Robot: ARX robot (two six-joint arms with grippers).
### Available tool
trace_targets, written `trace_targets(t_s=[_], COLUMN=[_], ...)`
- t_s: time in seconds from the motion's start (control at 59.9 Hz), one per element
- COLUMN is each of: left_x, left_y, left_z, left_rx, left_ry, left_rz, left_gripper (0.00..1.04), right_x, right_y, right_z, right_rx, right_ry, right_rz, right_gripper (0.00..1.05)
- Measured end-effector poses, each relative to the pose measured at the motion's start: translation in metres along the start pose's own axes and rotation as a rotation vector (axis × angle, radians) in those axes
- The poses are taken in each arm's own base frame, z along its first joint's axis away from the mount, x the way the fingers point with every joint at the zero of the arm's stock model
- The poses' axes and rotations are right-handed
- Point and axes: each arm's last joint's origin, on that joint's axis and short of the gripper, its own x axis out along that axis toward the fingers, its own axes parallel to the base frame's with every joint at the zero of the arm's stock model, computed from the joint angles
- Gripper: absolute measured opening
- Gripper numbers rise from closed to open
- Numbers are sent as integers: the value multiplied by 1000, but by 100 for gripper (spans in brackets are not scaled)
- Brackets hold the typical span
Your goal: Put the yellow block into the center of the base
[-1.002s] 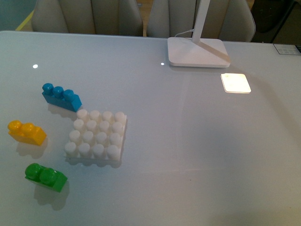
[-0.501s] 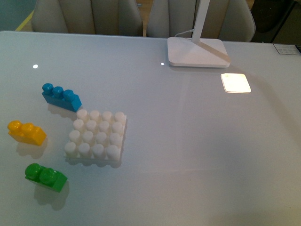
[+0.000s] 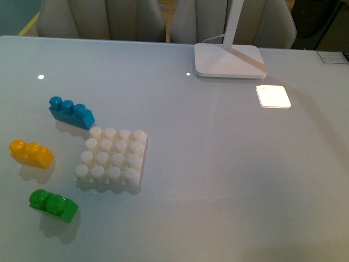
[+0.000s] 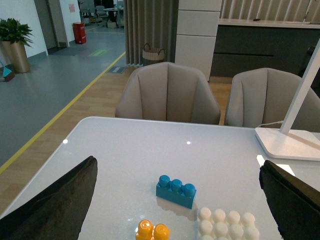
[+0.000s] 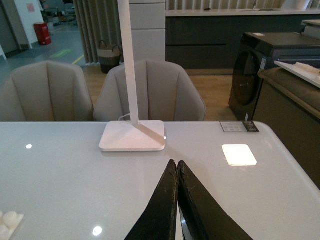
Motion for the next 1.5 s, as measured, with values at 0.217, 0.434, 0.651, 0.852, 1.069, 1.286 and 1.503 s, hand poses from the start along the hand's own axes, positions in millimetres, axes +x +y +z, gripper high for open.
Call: trace_targets(t_s=[0.217,0.434,0.651,0.852,1.069,1.286,1.503], left_x=[0,0,0,0,0,0,12], left_y=[0,0,0,0,0,0,-9], left_z=[0,0,0,0,0,0,-5], left_rx=[0,0,0,0,0,0,-67], left_ry=[0,0,0,0,0,0,461], left_rz=[0,0,0,0,0,0,0], left_gripper=[97,97,97,97,97,97,97], right_x=[-5,-13,-19,-19,-19,-19,-19], right_y=[0,0,0,0,0,0,0], right_z=[0,-4,-3,-3,-3,-3,-3], right_rx=[0,0,0,0,0,1,2], right_ry=[0,30,6,6,6,6,5], right_rz=[0,1,2,2,2,2,2], right_gripper=[2,2,2,26,65,96,96])
